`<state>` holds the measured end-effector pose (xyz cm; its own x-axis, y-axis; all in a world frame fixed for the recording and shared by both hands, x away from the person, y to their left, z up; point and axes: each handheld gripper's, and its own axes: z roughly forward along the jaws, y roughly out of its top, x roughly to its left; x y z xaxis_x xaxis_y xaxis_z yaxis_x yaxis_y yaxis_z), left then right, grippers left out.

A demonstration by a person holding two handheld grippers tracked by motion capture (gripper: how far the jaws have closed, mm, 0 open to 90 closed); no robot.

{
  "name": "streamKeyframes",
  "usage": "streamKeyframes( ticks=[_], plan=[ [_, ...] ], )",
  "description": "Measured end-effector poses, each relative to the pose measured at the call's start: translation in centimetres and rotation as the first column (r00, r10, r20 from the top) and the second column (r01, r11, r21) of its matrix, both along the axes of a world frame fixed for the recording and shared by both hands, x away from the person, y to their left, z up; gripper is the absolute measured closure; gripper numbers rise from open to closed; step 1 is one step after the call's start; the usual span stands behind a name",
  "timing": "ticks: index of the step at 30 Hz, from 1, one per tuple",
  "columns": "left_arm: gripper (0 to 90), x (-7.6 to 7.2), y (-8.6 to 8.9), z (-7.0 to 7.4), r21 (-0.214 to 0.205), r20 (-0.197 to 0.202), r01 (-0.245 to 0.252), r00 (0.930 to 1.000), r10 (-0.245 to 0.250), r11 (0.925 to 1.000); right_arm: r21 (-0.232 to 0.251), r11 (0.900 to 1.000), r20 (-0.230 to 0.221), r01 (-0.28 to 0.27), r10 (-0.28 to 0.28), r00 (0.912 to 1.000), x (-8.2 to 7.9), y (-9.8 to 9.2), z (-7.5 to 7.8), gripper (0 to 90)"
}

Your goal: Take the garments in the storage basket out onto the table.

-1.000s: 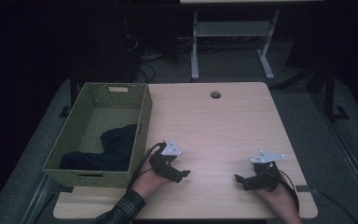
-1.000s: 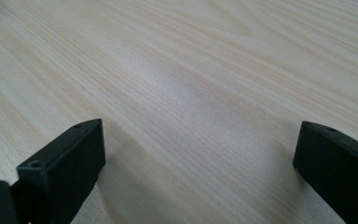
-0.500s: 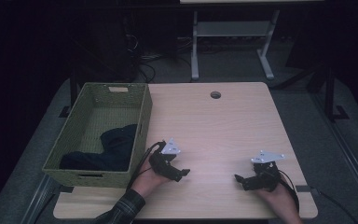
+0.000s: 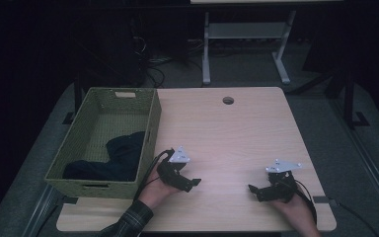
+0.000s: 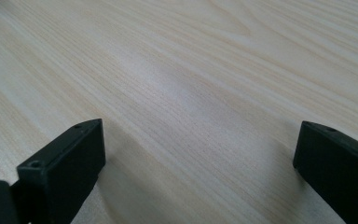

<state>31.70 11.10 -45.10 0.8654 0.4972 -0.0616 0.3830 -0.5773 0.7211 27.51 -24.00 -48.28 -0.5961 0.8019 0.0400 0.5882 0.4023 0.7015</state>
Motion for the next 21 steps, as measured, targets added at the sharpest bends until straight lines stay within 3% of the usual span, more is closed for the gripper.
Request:
streamKeyframes(
  ticks=[21],
  plan=[
    [13.6, -0.3, 0.3, 2.1, 0.024, 0.038, -0.009, 0.9992, 0.008, 0.9997, -0.001, 0.9999, 0.005, -0.01, 0.01, 0.9999, 0.0, 0.0, 0.0, 1.6]
  ],
)
